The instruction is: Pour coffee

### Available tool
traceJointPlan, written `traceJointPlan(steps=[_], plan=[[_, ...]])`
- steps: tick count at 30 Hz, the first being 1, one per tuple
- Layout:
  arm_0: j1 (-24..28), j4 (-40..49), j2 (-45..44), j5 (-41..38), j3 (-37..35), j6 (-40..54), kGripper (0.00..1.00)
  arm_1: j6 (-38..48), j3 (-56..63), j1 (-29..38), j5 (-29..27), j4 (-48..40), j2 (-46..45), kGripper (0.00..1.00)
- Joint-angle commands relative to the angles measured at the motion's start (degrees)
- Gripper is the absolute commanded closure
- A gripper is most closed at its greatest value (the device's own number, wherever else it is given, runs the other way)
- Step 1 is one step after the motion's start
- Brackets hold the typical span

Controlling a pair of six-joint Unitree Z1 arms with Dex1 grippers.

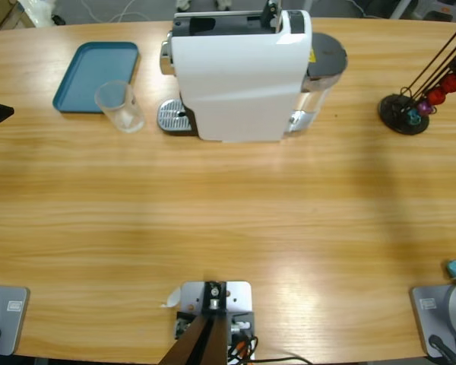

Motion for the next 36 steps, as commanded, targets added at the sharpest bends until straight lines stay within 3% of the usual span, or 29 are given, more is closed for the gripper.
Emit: traceJointPlan(steps=[1,16,18,21,23,36], plan=[[0.39,-0.41,-1.3,-0.73,2.23,0.53,0.283,-0.57,1.11,-1.06,0.35,-1.3,1.65,0.605],[0.39,-0.45,-1.41,-0.73,2.23,0.53,0.285,-0.38,1.26,-1.06,0.44,-1.65,2.72,0.605],[0.39,-0.48,-1.39,-0.71,2.23,0.53,0.284,-0.38,1.28,-1.06,0.37,-1.65,2.72,0.674],[0.39,-0.48,-1.42,-0.71,2.23,0.53,0.285,-0.29,1.51,-1.06,-0.14,-1.65,2.72,0.934],[0.39,-0.43,-1.53,-0.73,2.23,0.53,0.285,-0.29,1.63,-1.06,-0.45,-1.65,2.65,1.0],[0.39,-0.39,-2.35,-0.73,2.41,0.53,0.285,-0.29,2.09,-1.06,-1.05,-1.28,0.4,1.0]])
